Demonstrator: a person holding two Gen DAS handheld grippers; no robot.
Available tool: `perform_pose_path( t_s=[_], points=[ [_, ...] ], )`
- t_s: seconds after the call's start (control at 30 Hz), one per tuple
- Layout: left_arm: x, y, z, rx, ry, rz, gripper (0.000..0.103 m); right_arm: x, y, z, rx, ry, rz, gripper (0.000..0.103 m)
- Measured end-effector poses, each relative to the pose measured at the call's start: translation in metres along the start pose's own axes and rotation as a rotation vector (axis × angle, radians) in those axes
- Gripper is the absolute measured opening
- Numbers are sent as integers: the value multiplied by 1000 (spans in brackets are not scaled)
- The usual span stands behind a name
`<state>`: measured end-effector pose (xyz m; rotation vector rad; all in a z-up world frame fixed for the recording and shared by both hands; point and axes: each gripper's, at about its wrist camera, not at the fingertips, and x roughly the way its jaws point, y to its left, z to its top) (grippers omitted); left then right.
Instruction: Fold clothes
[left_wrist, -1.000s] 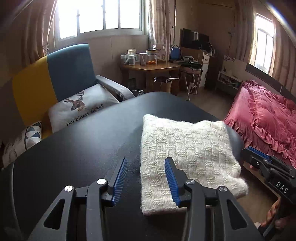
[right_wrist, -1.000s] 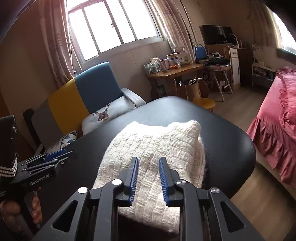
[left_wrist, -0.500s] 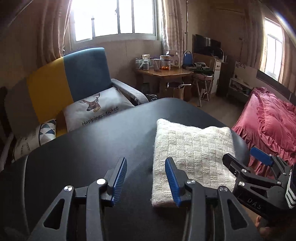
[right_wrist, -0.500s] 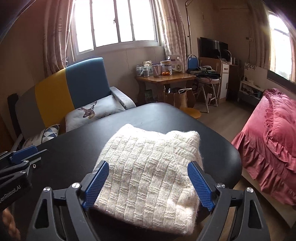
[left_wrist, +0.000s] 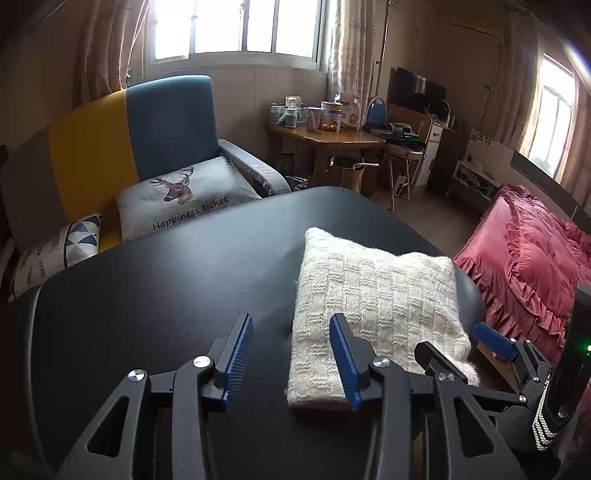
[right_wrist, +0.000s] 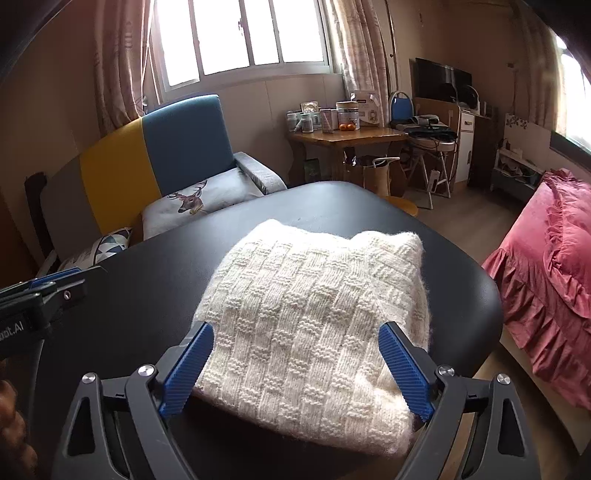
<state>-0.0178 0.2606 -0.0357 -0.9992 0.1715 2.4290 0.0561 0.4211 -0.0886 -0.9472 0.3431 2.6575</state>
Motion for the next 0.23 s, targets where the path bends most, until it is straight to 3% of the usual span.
perform_pose_path(
  t_s=[0.07, 0.23],
  points=[
    [-4, 2, 1, -3, -17, -13, 38, 0, 0, -1, -1, 2, -1, 92],
    [-9, 1, 1, 18, -39, 11, 38, -1, -2, -3, -2, 1, -8, 92]
  ],
)
